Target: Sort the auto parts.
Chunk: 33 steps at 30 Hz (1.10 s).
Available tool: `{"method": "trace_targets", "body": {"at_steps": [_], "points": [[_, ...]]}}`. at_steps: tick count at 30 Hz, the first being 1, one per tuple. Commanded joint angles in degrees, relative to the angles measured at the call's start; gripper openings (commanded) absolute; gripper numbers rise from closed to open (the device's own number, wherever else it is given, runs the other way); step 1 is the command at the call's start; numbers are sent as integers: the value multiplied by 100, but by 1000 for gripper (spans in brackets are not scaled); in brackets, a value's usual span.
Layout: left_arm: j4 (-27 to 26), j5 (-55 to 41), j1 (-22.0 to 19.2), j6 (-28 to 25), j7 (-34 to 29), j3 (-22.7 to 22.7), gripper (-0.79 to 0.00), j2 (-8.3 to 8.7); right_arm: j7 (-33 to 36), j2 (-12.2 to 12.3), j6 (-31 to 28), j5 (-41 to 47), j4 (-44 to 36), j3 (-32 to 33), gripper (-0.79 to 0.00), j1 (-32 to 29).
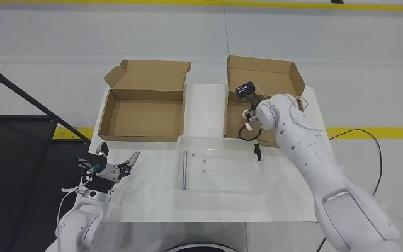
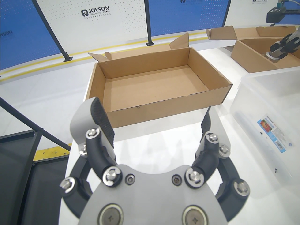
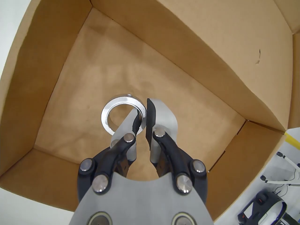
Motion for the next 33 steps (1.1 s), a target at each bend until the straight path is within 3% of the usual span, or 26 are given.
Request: {"method": "trace_targets", "body": {"at_steps": [1,10,11,16,17,21,25,31,33], "points": [[0,0,0,0,0,0,0,0,35,-63,-43,-34,125,-74,-785,78],[0,0,0,0,0,0,0,0,-22,-335,-235,115,777,-266,-785,257],[0,0,0,0,0,0,0,0,8,-362,-268,128,855,-283,-727,279],[0,0,0,0,0,0,0,0,-25,-462,-343,163,1144,-314,-243,375],[0,0,0,0,0,0,0,0,-22,-471,-361,180,1175,-299,-219,403],[0,0,0,0,0,0,0,0,-16,-469,-407,164,1187,-229,-228,512],[0,0,0,0,0,0,0,0,-34,-395,-542,156,980,-79,-154,575],[0,0,0,0,0,0,0,0,-63,-75,-1082,181,-224,447,-139,336],[0,0,0,0,0,0,0,0,73,110,-1294,149,-1041,761,-135,29]]}}
